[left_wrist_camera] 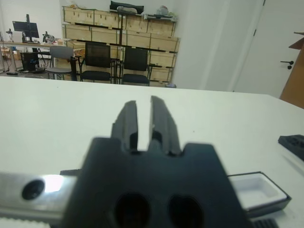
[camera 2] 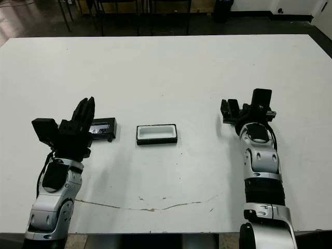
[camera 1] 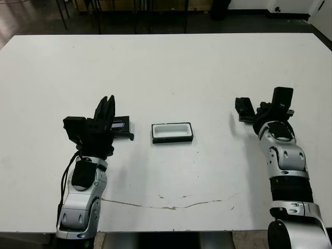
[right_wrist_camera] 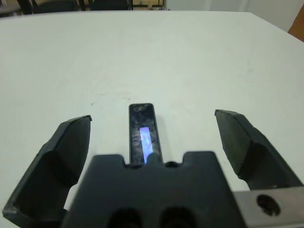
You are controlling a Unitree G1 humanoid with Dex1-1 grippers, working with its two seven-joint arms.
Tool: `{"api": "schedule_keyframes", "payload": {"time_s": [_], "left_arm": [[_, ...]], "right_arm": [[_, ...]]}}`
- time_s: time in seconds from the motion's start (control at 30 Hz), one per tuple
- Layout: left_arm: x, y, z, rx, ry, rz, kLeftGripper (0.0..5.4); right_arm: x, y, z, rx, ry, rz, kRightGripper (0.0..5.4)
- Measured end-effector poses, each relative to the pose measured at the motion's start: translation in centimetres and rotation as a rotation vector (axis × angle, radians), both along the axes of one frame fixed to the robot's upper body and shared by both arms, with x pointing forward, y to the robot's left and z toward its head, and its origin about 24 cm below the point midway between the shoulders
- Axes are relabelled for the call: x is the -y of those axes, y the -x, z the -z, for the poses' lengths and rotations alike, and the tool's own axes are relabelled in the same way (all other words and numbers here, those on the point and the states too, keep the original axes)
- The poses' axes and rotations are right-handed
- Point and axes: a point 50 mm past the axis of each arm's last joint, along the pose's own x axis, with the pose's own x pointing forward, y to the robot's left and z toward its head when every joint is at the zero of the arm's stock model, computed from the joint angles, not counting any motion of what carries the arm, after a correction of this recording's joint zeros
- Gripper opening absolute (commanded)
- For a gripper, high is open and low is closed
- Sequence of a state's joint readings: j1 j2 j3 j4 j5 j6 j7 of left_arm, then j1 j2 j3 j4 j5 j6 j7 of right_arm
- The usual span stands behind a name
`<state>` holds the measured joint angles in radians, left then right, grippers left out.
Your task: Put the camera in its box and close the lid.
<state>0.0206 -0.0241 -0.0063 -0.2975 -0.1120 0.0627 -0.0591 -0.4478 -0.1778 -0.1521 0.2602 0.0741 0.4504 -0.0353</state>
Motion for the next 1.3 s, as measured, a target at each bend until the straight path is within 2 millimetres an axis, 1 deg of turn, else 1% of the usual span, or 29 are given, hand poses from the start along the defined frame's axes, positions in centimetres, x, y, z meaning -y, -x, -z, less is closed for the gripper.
{"api": "schedule_keyframes", "payload": {"time_s": [0.4,0.47,0.7,1.17,1.23,1.3], "left_arm": [[-0.1,0.2,0.2,-0.005,-0.007,0.001,0.00],[-0.1,0.2,0.2,-0.005,-0.008,0.002,0.00],[-0.2,0.3,0.3,-0.008,-0.007,0.005,0.00],[-0.3,0.4,0.3,-0.013,-0.017,0.017,0.00],[-0.3,0.4,0.3,-0.014,-0.016,0.018,0.00],[-0.3,0.5,0.3,-0.015,-0.015,0.018,0.00]], "right_arm": [[0.2,0.1,0.7,-0.050,0.064,-0.001,5.39],[0.2,0.2,0.9,-0.058,0.064,0.001,5.18],[-0.1,0.6,1.9,-0.103,0.048,0.013,3.63],[-0.8,0.8,2.2,-0.103,0.023,0.021,0.54],[-0.9,0.8,2.2,-0.087,0.015,0.032,0.23],[-0.9,0.9,2.3,-0.079,0.006,0.039,0.17]]}}
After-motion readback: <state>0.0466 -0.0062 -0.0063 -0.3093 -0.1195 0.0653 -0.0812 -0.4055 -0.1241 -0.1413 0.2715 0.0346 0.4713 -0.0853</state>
